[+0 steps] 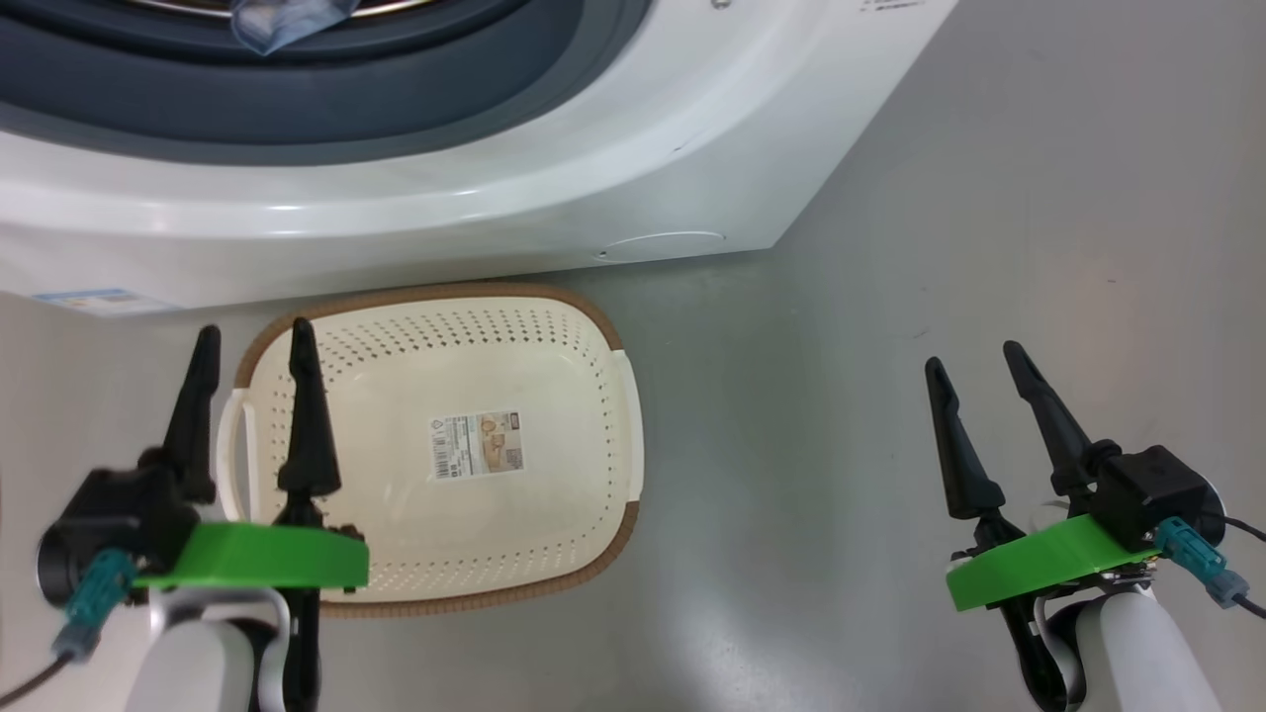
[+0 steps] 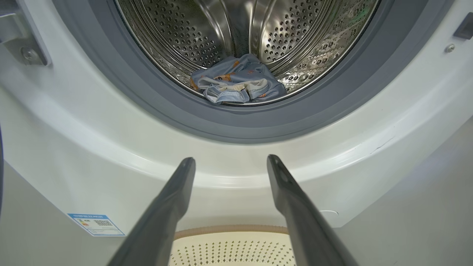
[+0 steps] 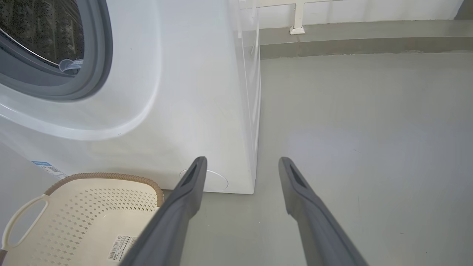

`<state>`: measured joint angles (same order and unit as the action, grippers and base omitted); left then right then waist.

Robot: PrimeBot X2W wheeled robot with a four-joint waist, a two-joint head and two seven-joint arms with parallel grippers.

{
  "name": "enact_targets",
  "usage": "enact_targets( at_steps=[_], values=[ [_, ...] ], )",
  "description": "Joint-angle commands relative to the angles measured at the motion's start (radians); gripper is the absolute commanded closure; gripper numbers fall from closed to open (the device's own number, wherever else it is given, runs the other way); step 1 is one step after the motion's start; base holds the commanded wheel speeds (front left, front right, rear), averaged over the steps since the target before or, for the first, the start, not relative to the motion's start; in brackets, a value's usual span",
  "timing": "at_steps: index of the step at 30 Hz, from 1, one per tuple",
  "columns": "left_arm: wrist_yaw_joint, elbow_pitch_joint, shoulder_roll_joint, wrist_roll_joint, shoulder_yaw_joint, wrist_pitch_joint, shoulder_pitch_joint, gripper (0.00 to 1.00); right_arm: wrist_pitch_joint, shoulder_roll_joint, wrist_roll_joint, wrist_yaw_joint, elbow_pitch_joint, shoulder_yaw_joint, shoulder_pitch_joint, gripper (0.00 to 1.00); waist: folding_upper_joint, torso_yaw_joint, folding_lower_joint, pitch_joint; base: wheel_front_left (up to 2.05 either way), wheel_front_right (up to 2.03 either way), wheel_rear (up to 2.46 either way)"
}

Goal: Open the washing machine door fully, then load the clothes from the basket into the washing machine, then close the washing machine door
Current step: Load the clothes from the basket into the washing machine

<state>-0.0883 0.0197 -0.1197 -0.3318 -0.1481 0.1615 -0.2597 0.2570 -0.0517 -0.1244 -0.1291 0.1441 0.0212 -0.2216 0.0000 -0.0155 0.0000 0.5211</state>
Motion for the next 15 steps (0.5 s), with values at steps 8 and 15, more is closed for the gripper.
enact_targets(
  at_steps=[8,15],
  values=[
    [-0.047,-0.16,-0.017,-0.017,0.048,-0.033,0.102,0.0,0.005,-0.005,0.011,-0.002,-0.031,0.001,0.038,0.0,0.0,0.029,0.0,-0.003,0.0,0.0,0.0],
    [-0.063,-0.239,-0.029,-0.012,0.047,-0.063,0.146,0.0,0.005,-0.01,0.011,-0.002,-0.035,0.002,0.035,0.0,0.0,0.038,0.0,-0.001,0.0,0.0,0.0]
  ],
)
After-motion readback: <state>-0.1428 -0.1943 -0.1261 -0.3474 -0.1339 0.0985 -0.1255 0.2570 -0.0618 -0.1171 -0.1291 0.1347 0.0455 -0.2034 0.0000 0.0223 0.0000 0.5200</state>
